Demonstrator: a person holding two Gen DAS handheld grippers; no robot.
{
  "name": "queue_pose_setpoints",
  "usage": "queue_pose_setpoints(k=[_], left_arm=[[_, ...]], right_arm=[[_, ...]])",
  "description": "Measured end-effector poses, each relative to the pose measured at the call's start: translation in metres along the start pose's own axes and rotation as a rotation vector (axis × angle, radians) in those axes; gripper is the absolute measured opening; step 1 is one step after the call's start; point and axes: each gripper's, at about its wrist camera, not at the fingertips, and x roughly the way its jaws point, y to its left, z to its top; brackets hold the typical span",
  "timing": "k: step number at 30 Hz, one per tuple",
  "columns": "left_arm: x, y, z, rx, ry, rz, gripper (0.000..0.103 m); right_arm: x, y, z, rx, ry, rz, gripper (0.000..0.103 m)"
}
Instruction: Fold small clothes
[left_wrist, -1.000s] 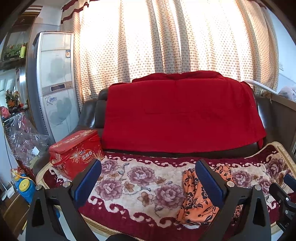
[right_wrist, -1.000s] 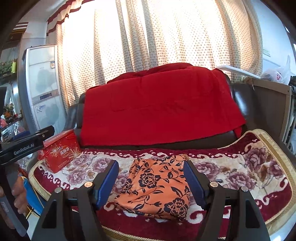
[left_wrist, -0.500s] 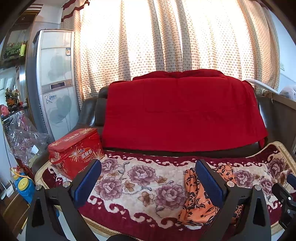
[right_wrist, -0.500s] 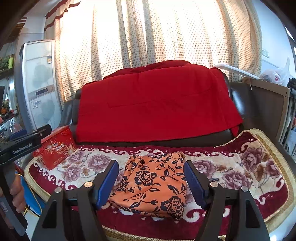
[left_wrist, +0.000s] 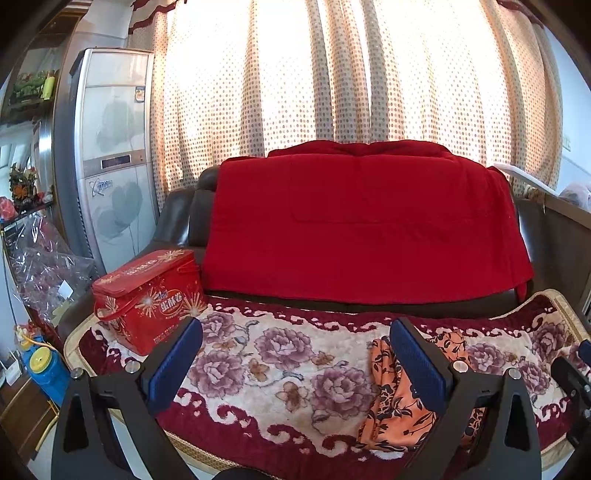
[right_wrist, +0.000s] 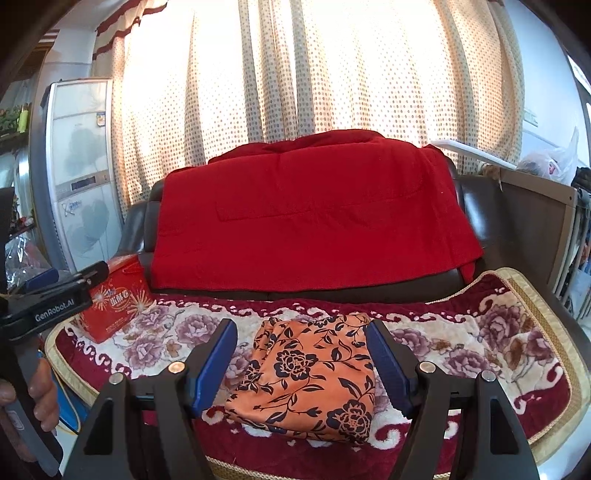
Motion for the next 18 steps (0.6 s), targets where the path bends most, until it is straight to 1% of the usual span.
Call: queue_pose_setpoints(k=[4,12,18], left_arm=[[-0.0003,-0.0003,0.0011,-0.002,-0.002,-0.007,0.101],[-0.0065,-0.0011,0.0031,0.007,-0.018,-0.017,0.101],[-0.0068,-0.0002,0.0044,0.005,-0.024,-0.014,0.101]], right_arm=[[0.0009,0.0043,-0.0002,-0.014,0.019,-0.006,0.075],[-0.0063,0.0049,0.0042,-0.014,0.005,-0.015,0.075],[-0.0021,0.007,0.0063,-0.026,0.008,-0.005,0.075]])
